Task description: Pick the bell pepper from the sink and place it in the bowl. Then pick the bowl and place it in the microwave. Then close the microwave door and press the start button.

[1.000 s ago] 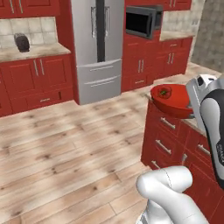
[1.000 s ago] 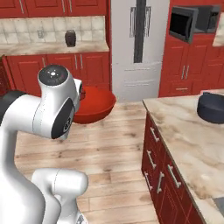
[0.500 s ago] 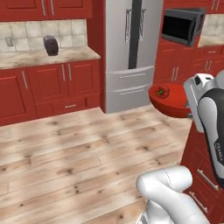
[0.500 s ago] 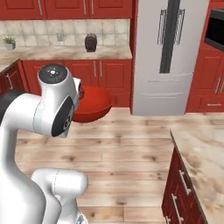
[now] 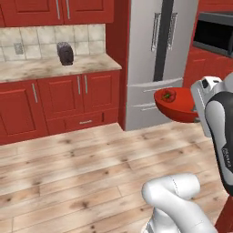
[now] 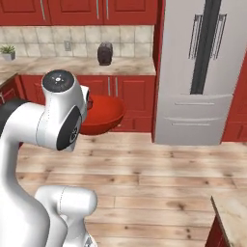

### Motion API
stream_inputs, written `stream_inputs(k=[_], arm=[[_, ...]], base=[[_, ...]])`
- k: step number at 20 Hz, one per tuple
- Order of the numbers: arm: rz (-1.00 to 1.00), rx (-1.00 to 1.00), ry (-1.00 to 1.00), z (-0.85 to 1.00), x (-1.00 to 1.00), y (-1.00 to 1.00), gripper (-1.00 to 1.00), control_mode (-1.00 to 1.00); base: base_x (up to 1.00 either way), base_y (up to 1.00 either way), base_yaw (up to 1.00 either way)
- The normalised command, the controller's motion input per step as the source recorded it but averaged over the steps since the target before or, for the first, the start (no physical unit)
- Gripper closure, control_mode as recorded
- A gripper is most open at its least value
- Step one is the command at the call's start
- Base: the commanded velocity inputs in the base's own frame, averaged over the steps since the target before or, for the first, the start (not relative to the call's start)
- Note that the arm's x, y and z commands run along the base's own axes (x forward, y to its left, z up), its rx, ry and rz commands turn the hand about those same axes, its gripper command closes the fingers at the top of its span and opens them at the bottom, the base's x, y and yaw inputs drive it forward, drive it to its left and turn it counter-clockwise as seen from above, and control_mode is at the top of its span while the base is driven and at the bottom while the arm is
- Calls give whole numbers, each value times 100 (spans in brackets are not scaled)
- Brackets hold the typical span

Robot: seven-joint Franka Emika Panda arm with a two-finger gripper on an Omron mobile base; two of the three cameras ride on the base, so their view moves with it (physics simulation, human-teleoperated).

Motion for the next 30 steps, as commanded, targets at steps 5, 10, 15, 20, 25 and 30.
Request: stream_inputs(k=[5,10,15,20,25,30], arm=[[0,0,0,0,0,0,100,100],[0,0,0,0,0,0,100,100],[0,0,0,0,0,0,100,100],[0,0,0,0,0,0,100,100],[0,0,0,0,0,0,100,100],[0,0,0,0,0,0,100,100]], base=[[100,3,3],[100,0,-28],[100,0,-44],[77,-3,-65],[52,-16,-72],[53,-33,-68]])
